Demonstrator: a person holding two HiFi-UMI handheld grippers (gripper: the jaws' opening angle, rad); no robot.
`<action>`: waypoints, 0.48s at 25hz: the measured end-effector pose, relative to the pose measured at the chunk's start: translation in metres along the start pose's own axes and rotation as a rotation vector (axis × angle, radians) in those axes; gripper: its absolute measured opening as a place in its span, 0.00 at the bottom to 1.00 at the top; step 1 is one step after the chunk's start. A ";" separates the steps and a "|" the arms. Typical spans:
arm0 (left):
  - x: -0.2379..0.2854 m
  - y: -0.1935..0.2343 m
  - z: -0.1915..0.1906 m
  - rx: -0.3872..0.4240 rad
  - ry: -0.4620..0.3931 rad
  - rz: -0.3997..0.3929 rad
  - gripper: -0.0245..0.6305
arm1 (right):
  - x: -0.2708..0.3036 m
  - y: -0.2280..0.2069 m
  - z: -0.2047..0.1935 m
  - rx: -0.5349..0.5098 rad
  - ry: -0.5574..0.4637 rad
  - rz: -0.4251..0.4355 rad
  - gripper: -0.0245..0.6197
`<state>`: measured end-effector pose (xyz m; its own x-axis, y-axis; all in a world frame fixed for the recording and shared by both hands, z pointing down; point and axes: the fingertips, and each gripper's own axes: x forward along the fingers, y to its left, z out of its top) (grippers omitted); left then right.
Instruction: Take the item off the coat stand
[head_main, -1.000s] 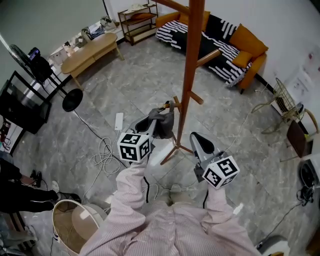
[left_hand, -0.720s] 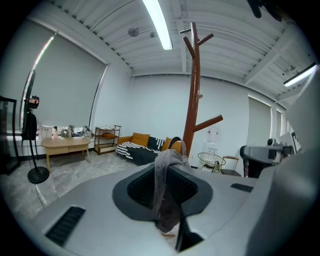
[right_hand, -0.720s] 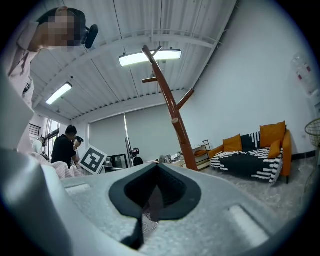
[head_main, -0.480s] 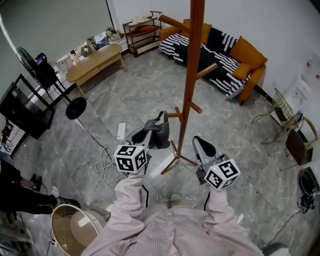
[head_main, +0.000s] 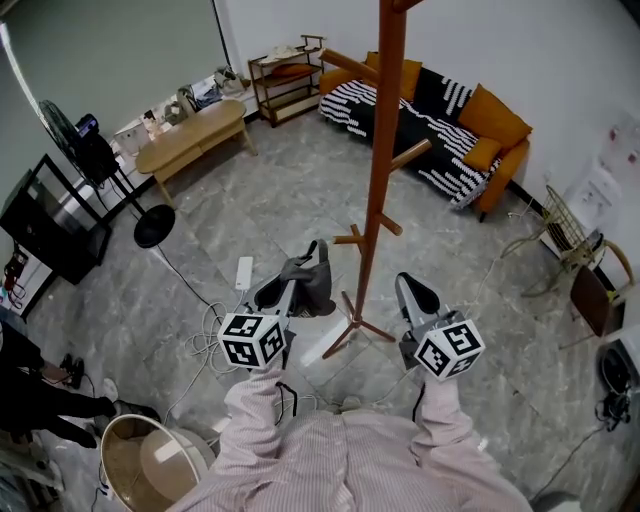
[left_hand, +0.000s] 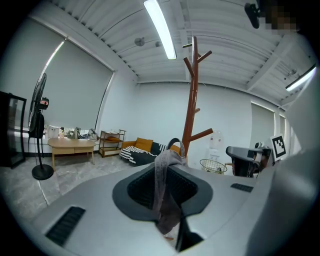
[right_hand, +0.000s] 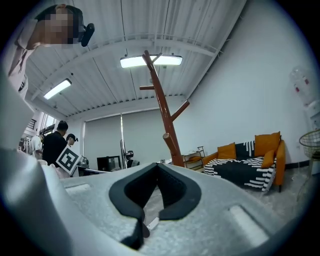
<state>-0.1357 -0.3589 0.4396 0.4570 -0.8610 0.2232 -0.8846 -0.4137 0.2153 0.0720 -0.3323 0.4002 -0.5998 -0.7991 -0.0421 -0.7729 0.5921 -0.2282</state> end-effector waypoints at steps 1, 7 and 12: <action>-0.003 0.000 0.002 0.004 -0.004 0.003 0.12 | 0.000 -0.001 0.002 0.001 -0.004 -0.005 0.05; -0.019 0.001 0.001 0.022 -0.010 0.010 0.12 | -0.001 -0.007 0.007 0.007 -0.039 -0.028 0.05; -0.028 0.002 0.002 0.015 -0.017 0.020 0.12 | 0.000 -0.008 0.014 -0.003 -0.051 -0.024 0.05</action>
<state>-0.1507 -0.3361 0.4323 0.4373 -0.8742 0.2110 -0.8951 -0.4003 0.1966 0.0814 -0.3386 0.3886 -0.5699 -0.8172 -0.0860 -0.7875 0.5730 -0.2269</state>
